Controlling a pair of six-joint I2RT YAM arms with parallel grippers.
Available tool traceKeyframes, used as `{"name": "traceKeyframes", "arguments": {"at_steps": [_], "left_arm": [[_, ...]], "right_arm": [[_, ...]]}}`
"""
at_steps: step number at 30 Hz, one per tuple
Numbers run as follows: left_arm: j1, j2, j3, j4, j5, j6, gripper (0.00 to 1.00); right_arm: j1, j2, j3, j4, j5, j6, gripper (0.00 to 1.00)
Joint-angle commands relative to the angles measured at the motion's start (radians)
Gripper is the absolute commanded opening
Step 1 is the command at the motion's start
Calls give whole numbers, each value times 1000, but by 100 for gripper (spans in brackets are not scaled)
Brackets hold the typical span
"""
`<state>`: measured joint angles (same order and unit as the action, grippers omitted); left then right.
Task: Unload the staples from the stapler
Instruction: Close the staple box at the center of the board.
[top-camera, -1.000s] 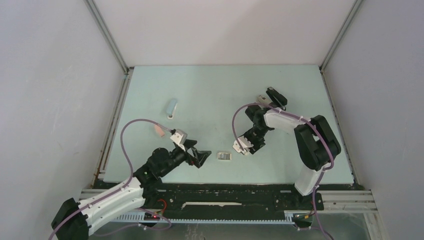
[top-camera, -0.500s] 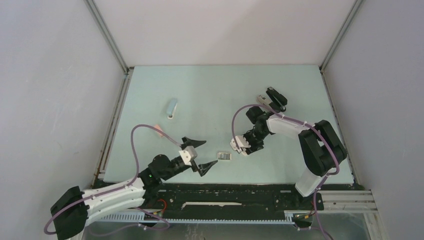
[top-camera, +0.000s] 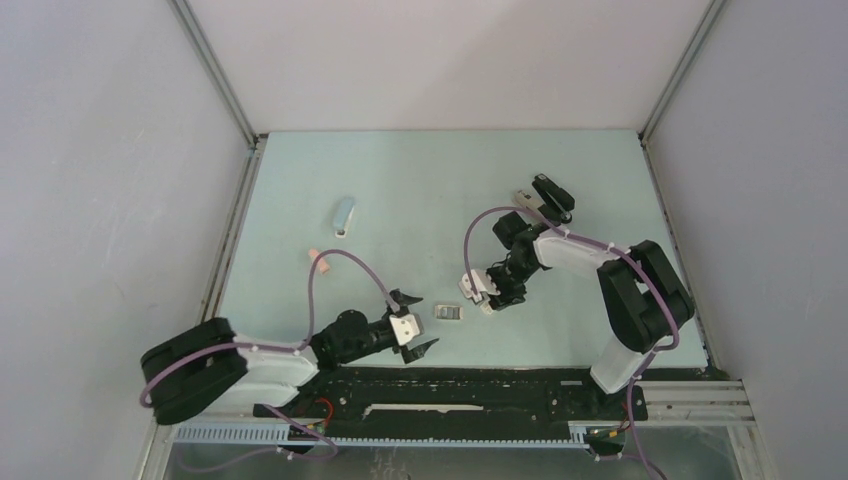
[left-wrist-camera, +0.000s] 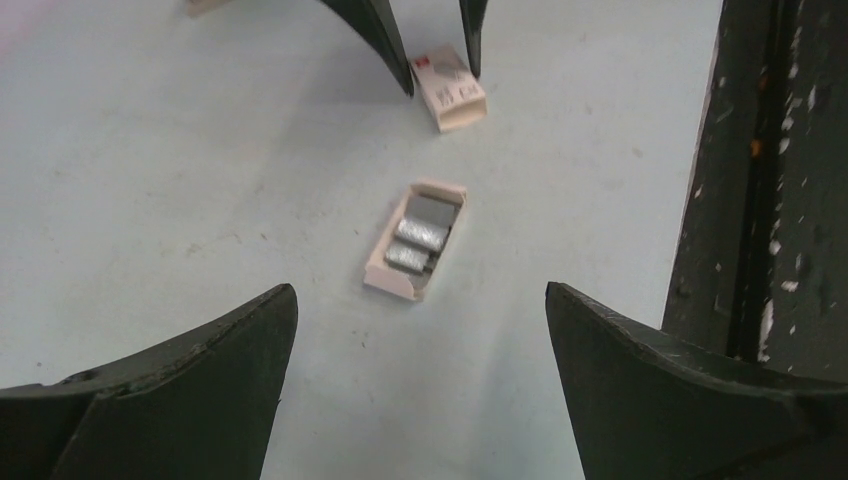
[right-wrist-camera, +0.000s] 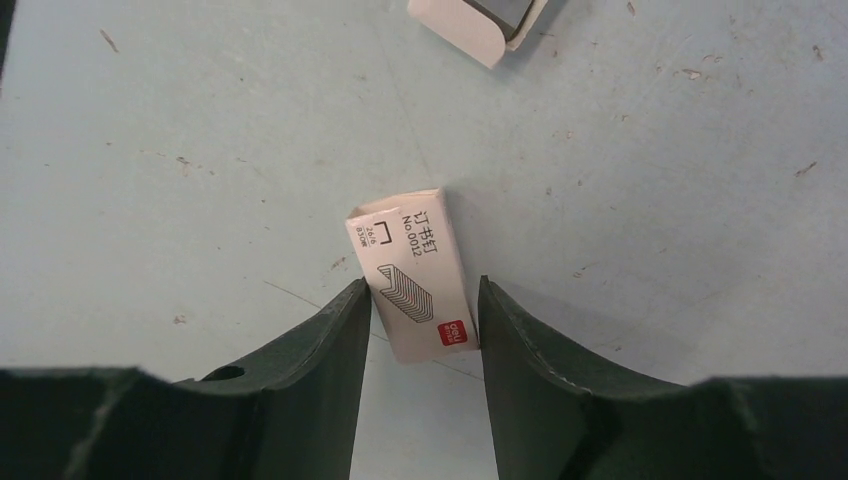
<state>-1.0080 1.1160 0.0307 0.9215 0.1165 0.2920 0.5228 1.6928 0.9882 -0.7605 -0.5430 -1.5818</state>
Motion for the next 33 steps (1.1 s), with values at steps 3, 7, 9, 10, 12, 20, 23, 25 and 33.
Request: {"name": "traceKeyframes", "arguments": {"at_steps": [3, 7, 9, 10, 12, 20, 23, 25, 33], "left_arm": [[-6, 216, 59, 224, 0, 79, 99], [0, 331, 58, 372, 12, 82, 100], [18, 382, 70, 406, 44, 79, 100], [31, 408, 76, 419, 69, 72, 99], [65, 458, 86, 462, 128, 47, 98], [145, 572, 124, 479, 252, 9, 95], [159, 610, 136, 478, 274, 0, 93], [163, 629, 143, 479, 276, 1, 93], [178, 681, 167, 478, 278, 21, 88]], "right_arm": [[-15, -70, -8, -48, -85, 56, 52], [-14, -80, -8, -57, -93, 65, 52], [-15, -78, -9, -57, -87, 68, 52], [-15, -75, -8, -57, -85, 70, 52], [-14, -69, -8, -58, -82, 73, 52], [-26, -76, -9, -54, -85, 86, 57], [-27, -81, -8, -57, -90, 85, 60], [-27, -84, -12, -54, -91, 83, 63], [-29, -90, -20, -37, -89, 91, 66]]}}
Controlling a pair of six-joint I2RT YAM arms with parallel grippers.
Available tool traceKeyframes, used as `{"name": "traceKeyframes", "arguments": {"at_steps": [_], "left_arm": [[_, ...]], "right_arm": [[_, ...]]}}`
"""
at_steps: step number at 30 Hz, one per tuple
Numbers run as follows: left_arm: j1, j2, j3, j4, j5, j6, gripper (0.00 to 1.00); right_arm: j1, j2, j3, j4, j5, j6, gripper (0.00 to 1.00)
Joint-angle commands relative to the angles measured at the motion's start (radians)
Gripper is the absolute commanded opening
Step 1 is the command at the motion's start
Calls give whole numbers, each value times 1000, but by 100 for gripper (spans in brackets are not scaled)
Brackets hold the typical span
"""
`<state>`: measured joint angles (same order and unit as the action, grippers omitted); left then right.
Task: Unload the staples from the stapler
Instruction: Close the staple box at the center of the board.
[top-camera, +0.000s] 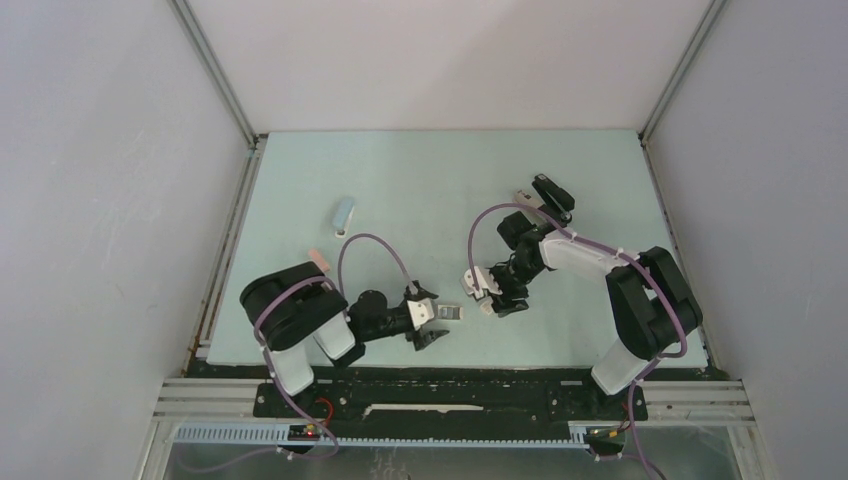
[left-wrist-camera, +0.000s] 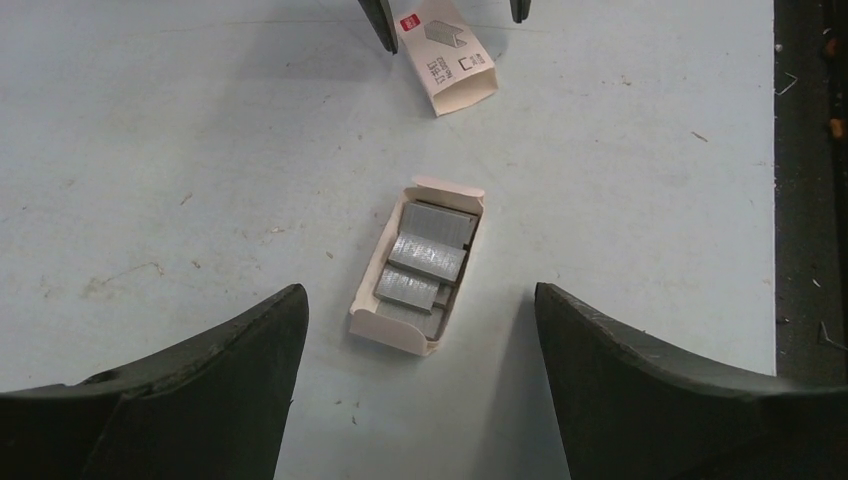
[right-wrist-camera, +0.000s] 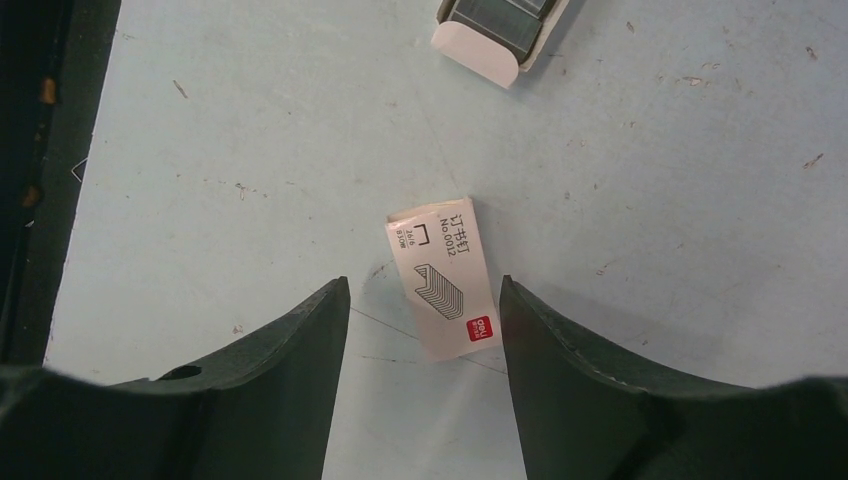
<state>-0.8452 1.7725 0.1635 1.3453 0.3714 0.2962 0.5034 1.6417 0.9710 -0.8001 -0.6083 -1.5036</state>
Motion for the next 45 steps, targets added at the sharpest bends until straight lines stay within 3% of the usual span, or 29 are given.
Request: {"name": "traceKeyframes", "arguments": {"at_steps": [1, 18, 31, 45], "left_arm": [[19, 32, 39, 54, 28, 16, 88], [51, 141, 80, 55, 126, -41, 64], [49, 151, 73, 58, 118, -97, 51], [-29, 152, 59, 79, 23, -111, 45]], "right_arm": [[-10, -43, -2, 1, -30, 13, 66], [-41, -102, -2, -21, -86, -2, 68], [-50, -95, -2, -26, -78, -10, 68], [-35, -25, -3, 25, -10, 12, 71]]}}
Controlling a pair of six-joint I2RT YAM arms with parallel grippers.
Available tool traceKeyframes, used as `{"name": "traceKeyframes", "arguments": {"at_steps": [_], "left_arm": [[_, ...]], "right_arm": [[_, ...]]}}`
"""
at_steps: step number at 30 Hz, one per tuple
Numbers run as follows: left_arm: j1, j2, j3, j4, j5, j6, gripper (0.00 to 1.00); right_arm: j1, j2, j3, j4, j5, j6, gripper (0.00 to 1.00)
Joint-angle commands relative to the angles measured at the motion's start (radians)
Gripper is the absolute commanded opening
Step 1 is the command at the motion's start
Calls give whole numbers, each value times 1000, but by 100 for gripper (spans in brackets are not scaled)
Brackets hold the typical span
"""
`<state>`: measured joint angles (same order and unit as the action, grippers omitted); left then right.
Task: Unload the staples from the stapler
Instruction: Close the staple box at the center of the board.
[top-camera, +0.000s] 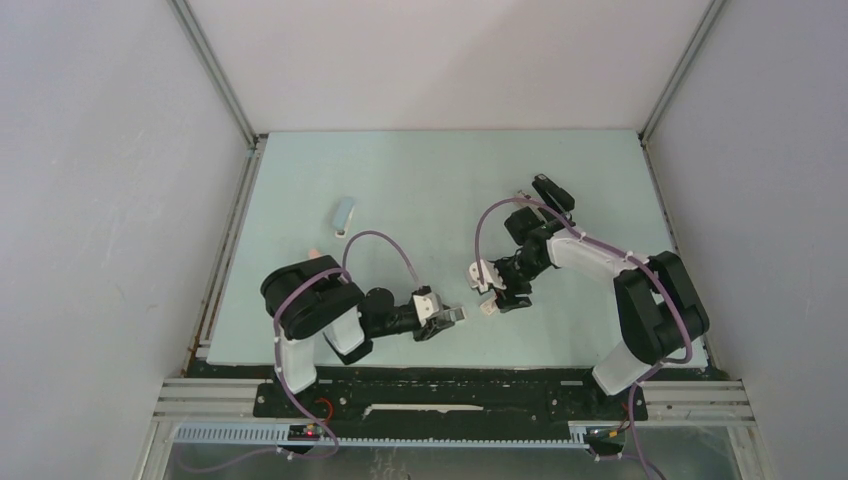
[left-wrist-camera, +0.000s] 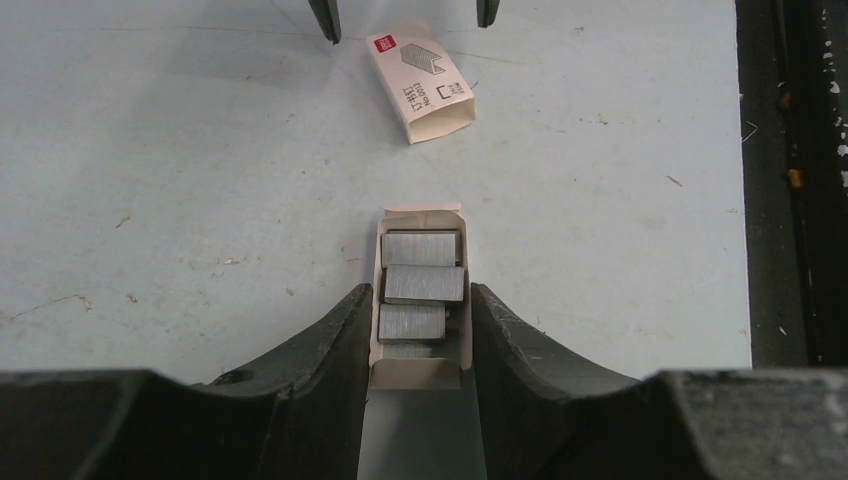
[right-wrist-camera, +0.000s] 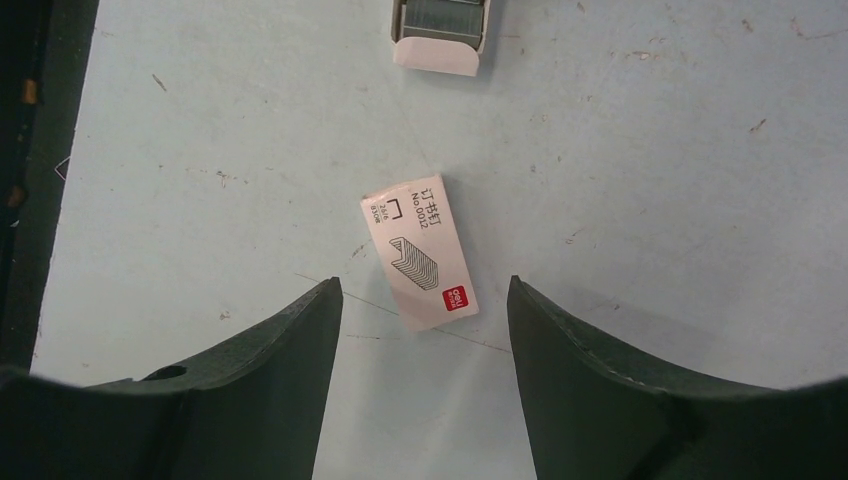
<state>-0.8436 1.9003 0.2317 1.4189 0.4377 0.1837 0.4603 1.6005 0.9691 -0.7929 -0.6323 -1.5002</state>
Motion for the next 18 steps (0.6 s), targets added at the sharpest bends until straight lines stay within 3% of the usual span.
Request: {"name": "traceKeyframes", "arguments": {"at_steps": [1, 10, 18], "left_arm": [[-37, 28, -9, 9, -49, 2, 45], [-71, 78, -3, 88, -75, -34, 43], [-104, 98, 17, 92, -101, -37, 42]], "right_arm": [[10, 22, -1, 21, 19, 10, 71], [38, 49, -24, 86, 72, 26, 70], [43, 59, -26, 70, 70, 8, 62]]}}
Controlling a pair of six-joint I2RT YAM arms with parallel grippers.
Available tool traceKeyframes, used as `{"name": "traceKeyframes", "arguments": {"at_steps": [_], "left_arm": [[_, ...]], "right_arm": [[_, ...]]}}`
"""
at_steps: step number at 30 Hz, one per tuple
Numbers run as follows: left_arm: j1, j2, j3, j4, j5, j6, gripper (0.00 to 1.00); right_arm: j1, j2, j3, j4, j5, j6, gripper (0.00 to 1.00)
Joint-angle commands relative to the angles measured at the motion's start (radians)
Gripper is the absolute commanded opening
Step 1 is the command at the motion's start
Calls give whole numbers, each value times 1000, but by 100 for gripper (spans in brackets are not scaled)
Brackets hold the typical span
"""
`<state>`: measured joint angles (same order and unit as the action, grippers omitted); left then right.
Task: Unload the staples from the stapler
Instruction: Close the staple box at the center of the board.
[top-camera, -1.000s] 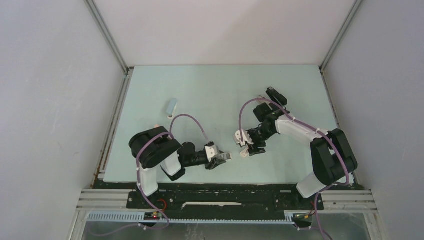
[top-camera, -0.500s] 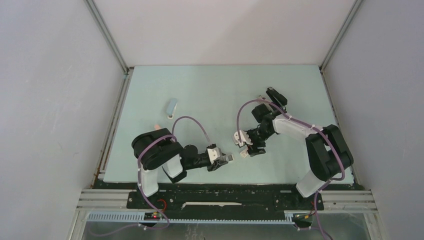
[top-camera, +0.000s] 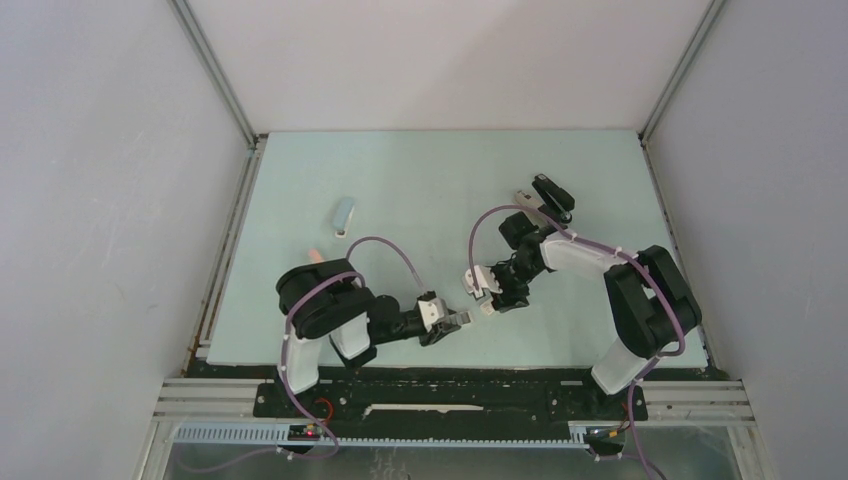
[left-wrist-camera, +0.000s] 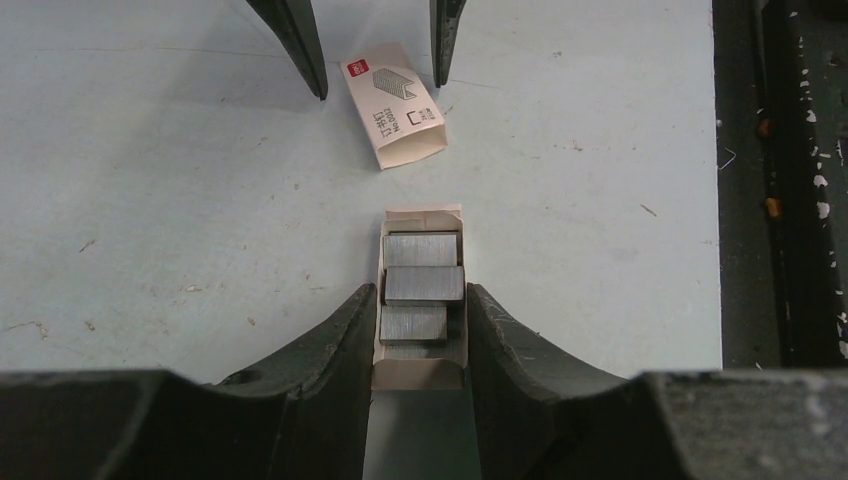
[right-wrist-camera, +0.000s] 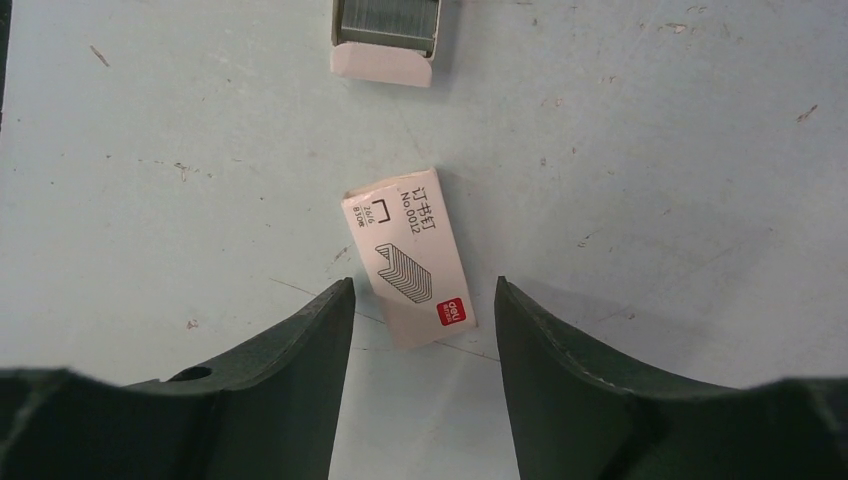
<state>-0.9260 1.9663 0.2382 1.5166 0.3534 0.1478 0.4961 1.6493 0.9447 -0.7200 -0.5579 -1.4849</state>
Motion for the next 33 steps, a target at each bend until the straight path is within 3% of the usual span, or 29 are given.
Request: {"name": "traceKeyframes", "arguments": {"at_steps": [1, 19, 33], "left_arm": [[-25, 32, 15, -5, -20, -2, 42], [-57, 72, 62, 2, -89, -8, 42], [-60, 80, 85, 2, -94, -8, 39]], "right_arm": [[7, 8, -1, -9, -7, -12, 61], [7, -21, -37, 1, -27, -66, 45], [28, -27, -43, 1, -45, -71, 44]]}}
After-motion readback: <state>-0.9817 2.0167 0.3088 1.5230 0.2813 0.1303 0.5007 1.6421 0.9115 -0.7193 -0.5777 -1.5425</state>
